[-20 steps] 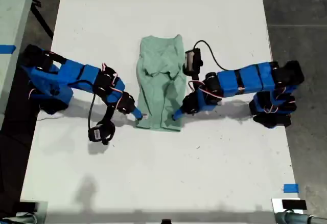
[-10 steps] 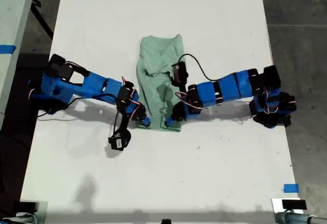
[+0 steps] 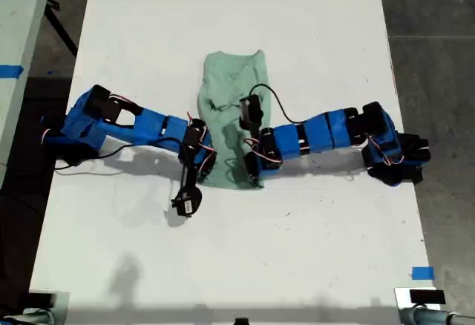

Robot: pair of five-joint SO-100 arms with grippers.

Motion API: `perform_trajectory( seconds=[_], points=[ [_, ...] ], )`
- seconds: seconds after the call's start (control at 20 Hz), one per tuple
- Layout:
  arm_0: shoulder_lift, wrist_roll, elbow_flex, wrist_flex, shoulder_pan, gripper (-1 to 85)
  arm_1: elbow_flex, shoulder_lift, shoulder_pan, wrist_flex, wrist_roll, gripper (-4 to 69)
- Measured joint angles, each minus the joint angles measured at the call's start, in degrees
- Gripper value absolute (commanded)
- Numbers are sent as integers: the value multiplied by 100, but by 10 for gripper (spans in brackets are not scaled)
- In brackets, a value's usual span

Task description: Fold t-shirt

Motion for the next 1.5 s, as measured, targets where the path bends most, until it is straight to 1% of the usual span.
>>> perform_trajectory(
  seconds=[0.2, 0.4, 0.5, 0.6, 0.7, 0.8, 0.95, 1.2, 1.35, 1.5],
  points=[
    [18, 255, -246, 396, 123, -1, 9, 360, -53, 211, 0, -11],
    [642, 308, -334, 694, 861, -1, 9, 984, -598, 396, 334, -11],
    [896, 149, -536, 729, 1169, -1, 79, 1274, -765, 413, 466, -11],
    [1187, 158, -615, 747, 1274, -1, 114, 1547, -773, 387, 431, -11],
    [1441, 176, -615, 896, 1213, -1, 123, 1775, -606, 396, 167, -11],
    [1652, 316, -615, 1046, 835, -1, 132, 1942, -193, 475, -255, -11],
    [1723, 914, -615, 1195, -220, -1, 149, 1986, 765, 448, -1011, -11],
    [1723, 1969, -642, 1195, -2347, -1, 378, 1969, 2470, -114, -2206, -11],
    [1723, 2382, -773, 1187, -3182, -1, 211, 1582, 3296, -334, -2892, -11],
    [1723, 2610, -923, 1187, -3814, -1, -396, 1063, 3841, -527, -3401, -11]
  ],
)
